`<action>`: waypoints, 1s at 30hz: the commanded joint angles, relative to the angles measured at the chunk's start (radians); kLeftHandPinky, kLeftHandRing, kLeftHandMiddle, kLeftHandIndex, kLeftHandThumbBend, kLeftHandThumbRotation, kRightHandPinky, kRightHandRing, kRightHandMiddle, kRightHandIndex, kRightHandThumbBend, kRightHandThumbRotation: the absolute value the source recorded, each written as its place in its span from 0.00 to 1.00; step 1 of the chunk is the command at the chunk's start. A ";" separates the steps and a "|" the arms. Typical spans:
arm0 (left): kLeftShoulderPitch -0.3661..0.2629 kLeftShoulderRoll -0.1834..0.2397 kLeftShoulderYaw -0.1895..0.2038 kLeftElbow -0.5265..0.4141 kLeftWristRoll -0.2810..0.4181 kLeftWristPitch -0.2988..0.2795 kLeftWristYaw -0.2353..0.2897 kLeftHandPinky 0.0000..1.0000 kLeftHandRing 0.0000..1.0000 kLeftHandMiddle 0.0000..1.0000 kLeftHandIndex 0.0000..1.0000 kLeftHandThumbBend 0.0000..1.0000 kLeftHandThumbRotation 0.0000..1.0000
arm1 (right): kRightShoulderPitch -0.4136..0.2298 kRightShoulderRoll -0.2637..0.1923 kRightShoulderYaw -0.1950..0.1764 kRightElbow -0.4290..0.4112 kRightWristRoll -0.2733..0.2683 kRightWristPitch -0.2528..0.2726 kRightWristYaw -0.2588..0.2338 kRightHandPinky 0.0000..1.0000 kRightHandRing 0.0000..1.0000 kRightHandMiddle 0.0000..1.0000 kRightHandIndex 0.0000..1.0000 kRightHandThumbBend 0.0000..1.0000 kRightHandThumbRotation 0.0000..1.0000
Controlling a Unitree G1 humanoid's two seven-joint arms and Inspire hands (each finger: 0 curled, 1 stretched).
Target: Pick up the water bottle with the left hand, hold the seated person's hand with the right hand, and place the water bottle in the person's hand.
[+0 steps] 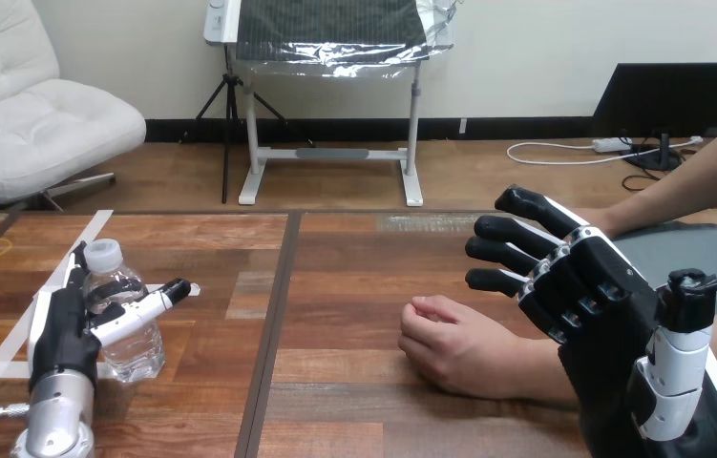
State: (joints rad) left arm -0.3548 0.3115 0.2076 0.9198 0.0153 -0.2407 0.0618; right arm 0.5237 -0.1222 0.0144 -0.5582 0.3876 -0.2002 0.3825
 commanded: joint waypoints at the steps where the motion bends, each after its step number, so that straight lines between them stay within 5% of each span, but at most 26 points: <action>1: -0.087 -0.012 -0.017 0.022 0.013 0.002 0.027 0.93 0.95 0.96 0.96 0.95 0.21 | -0.036 -0.004 -0.014 0.001 0.022 -0.019 0.007 0.72 0.78 0.78 0.81 0.80 1.00; 16: -0.102 -0.040 0.002 0.007 -0.027 0.037 0.068 0.69 0.74 0.74 0.76 0.92 0.03 | -0.035 0.003 -0.015 0.003 0.016 -0.025 0.009 0.72 0.79 0.78 0.81 0.80 1.00; 30: -0.100 -0.050 -0.005 0.002 -0.028 0.012 0.114 0.42 0.49 0.54 0.57 0.82 0.00 | -0.036 0.006 -0.015 0.005 0.014 -0.030 0.010 0.72 0.79 0.78 0.81 0.81 1.00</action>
State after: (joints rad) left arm -0.3831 0.2655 0.2115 0.9470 -0.0278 -0.2070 0.1552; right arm 0.5238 -0.1215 0.0032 -0.5582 0.3906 -0.2014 0.3889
